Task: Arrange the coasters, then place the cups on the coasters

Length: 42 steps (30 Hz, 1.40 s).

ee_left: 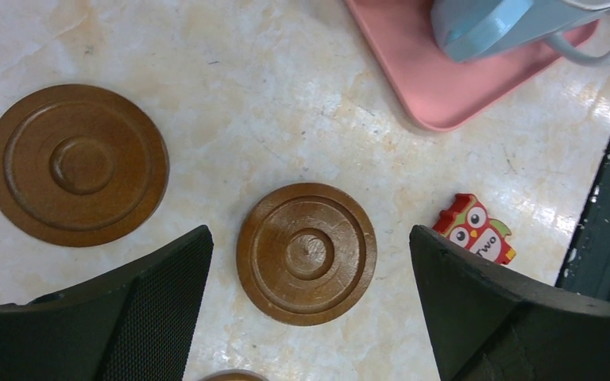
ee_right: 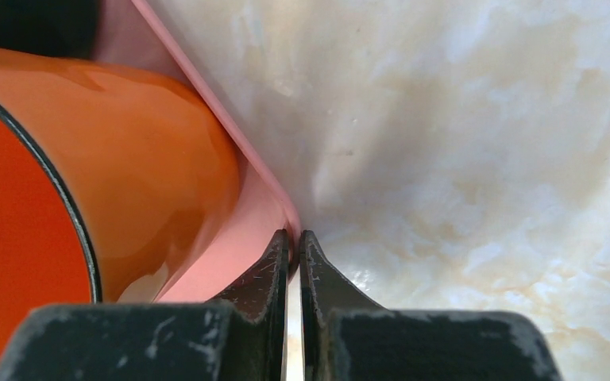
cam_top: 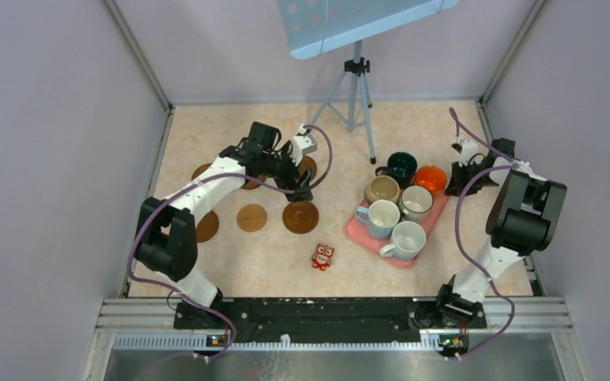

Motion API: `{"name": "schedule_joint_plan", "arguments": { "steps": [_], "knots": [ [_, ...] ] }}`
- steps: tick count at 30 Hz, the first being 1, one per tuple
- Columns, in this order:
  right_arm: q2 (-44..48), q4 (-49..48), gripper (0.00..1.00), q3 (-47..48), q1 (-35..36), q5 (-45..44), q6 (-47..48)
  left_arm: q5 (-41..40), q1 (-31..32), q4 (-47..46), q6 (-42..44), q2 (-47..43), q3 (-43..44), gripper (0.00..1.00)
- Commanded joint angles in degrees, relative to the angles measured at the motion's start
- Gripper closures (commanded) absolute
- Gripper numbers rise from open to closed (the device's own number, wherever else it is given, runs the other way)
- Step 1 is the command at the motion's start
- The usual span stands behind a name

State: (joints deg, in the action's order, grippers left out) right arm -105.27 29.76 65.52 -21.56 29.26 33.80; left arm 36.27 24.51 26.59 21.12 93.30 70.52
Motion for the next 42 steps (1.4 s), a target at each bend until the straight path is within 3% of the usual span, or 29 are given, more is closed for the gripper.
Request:
{"name": "schedule_joint_plan", "arguments": {
  "steps": [1,9,13,19,23,29,36,42],
  "knots": [
    [1.38,12.75,1.00,-4.86,0.82,6.70,-0.52,7.70,0.35,4.72,4.90,1.37,4.64,0.01],
    [2.58,14.06,0.95,-6.91,1.37,9.90,-1.58,6.14,6.80,8.83,16.38,4.62,8.34,0.01],
    [3.51,14.55,0.87,-6.63,1.52,9.61,-2.55,2.87,10.83,8.53,19.02,6.96,10.29,0.01],
    [6.72,16.04,0.52,-3.07,0.05,11.01,-5.96,-0.18,16.88,9.71,23.57,11.26,14.04,0.04],
    [8.37,17.87,0.37,-1.29,-1.29,10.52,-5.53,-2.37,19.34,9.75,26.07,13.44,15.63,0.06],
    [9.95,22.82,0.35,2.43,-5.34,14.08,-4.01,-5.00,23.01,11.69,28.50,16.58,18.64,0.13],
    [14.52,25.91,0.34,3.85,-6.17,14.49,-3.14,-7.18,25.85,13.14,28.35,18.69,20.23,0.31],
    [19.83,26.21,0.29,5.68,-6.12,20.43,-7.06,-9.18,26.90,12.73,26.85,18.97,19.34,0.41]
  ]
}}
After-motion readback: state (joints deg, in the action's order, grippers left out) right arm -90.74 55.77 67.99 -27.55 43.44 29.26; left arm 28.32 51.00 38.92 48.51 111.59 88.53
